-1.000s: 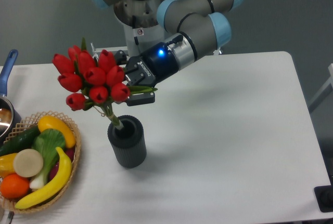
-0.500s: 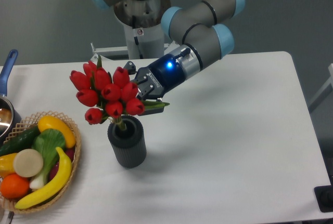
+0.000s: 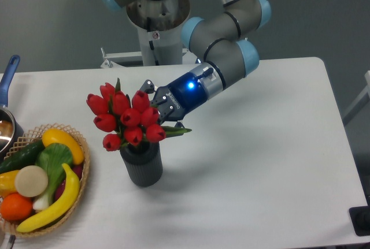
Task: Insert the flowers into the vase
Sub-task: 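Push the tulips further down into the vase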
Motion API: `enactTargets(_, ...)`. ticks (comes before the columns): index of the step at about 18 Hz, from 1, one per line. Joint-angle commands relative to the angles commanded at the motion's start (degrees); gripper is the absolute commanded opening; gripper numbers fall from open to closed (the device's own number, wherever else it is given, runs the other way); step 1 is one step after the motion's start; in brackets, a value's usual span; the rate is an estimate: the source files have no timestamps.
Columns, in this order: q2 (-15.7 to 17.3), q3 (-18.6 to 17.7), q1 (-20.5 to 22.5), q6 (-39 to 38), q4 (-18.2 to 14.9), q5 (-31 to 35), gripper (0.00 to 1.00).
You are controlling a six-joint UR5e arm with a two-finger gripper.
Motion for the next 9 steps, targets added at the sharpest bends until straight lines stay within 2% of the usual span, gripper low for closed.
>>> enactTargets(9,-2.3,-2.4,1.0,3.4,0.0,0.5,0.41)
